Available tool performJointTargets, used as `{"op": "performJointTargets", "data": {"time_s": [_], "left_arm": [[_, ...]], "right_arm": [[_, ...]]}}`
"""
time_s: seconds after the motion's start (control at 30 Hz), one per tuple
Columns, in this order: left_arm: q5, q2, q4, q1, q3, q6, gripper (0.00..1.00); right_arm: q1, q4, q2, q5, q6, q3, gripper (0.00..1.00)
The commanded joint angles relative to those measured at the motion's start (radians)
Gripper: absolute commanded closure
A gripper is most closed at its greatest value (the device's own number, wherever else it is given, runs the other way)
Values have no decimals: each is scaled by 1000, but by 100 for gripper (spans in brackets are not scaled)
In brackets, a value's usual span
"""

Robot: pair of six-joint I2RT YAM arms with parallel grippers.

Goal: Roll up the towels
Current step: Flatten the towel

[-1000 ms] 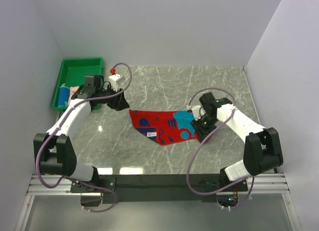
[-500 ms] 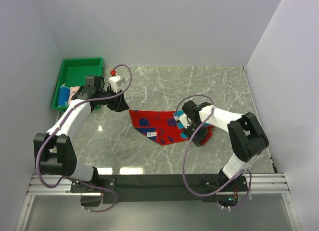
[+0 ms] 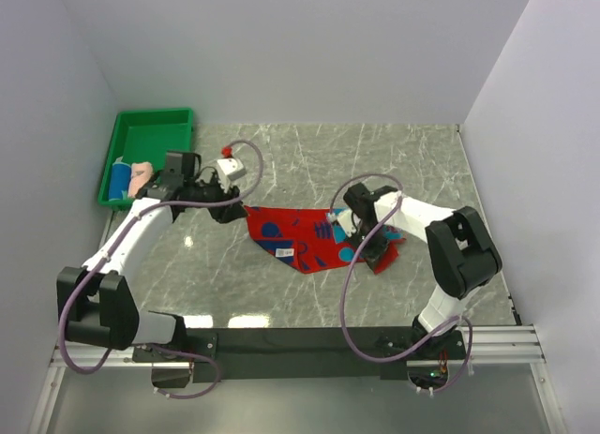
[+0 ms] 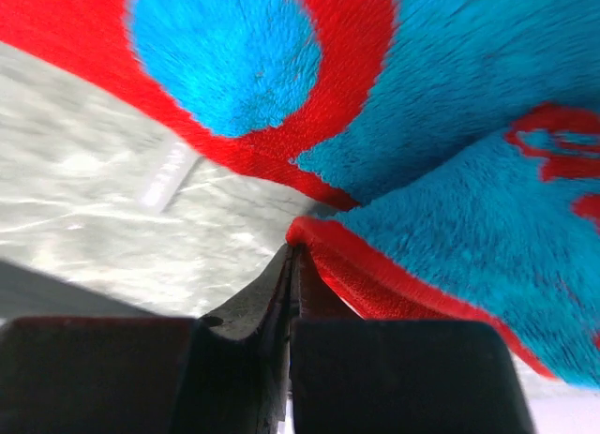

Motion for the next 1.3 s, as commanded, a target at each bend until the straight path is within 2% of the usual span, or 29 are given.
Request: {"op": "performJointTargets", "data": {"time_s": [0.0, 0.2, 0.33, 0.5, 0.77, 1.0, 1.27], "left_arm": [[23, -8, -13, -85, -17, 144, 53], [-94, 55, -2, -257, -37, 232, 59], [-209, 124, 91, -402, -33, 137, 59], [-361, 285, 143, -502, 24, 63, 59], [-450, 405, 160, -514, 85, 67, 55], [-401, 390, 150, -516, 99, 97, 52], [-353, 485, 111, -516, 154, 132, 44]], "right_arm": [[-66, -43, -76, -160, 28, 119, 100], [-296, -100, -148, -372, 53, 220, 100], [-385, -118, -168, -449, 58, 199, 100], [-445, -112, -181, -480, 81, 156, 100], [-460, -102, -210, -478, 104, 125, 100], [-471, -100, -217, -475, 108, 105, 100], [-482, -115, -210, -466, 104, 114, 100]]}}
